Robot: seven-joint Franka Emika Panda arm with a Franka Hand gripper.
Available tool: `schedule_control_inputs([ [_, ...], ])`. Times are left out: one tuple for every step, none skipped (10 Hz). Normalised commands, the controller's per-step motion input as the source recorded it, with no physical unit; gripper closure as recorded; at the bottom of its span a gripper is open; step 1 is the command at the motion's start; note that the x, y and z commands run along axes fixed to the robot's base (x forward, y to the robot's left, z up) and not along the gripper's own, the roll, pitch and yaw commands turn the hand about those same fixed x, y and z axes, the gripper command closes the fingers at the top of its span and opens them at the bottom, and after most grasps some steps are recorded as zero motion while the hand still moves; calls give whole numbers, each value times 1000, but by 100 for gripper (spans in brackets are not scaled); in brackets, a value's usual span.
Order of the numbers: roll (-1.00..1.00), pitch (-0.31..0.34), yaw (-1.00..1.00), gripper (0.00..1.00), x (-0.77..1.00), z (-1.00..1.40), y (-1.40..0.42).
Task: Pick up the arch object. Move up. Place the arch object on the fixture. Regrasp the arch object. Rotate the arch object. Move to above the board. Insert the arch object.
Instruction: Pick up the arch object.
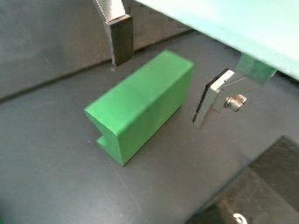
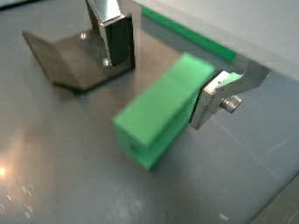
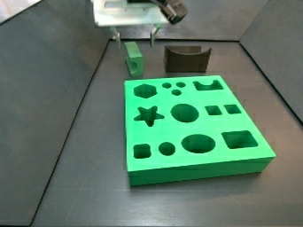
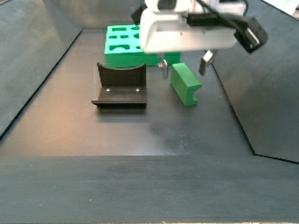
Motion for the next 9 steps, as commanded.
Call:
schedule_control_inputs([
  [34,-80,111,0,-77,-569,163],
  [0,-41,71,0,0,-534,117],
  [0,-17,77,0,0,-489,91],
  [0,-10,71,0,0,-454,89],
  [71,0,74,0,0,-320,89],
  [104,0,57,0,0,-203,109],
  [54,0,31,0,0,-169,114],
  [0,0,0,0,0,-203,109],
  [-1,0,0,0,0,-211,71],
])
